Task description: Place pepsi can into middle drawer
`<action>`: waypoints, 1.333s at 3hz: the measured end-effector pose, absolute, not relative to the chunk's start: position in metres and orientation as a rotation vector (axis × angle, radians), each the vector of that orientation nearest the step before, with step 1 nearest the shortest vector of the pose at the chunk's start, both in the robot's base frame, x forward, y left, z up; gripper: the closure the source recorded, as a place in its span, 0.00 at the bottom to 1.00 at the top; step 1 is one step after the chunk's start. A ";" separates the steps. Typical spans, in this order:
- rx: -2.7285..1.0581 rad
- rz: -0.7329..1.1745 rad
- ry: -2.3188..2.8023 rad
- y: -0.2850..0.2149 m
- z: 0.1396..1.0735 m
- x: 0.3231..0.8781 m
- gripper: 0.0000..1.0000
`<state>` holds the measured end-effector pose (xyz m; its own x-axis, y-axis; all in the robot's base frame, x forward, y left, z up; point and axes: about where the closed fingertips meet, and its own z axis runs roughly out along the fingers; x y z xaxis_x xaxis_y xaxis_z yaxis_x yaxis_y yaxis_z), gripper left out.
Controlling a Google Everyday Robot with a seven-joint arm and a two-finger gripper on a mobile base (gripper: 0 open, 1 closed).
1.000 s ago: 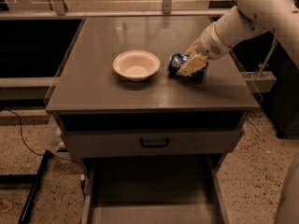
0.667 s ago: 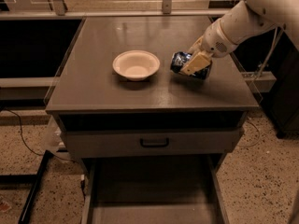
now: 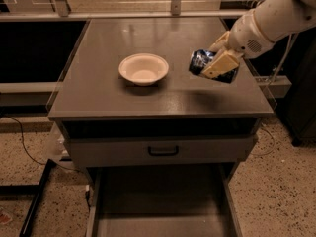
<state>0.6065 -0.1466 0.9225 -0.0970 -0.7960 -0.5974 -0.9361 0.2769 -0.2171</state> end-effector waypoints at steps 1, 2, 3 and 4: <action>-1.574 0.244 1.933 -0.164 0.932 0.562 1.00; -1.579 0.200 1.945 -0.179 0.936 0.513 1.00; -1.534 0.198 1.975 -0.192 0.920 0.470 1.00; -1.448 0.229 2.047 -0.209 0.877 0.436 1.00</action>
Offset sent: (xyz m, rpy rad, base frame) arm -0.1587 -0.0577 0.0115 -0.1073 -0.0291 -0.0427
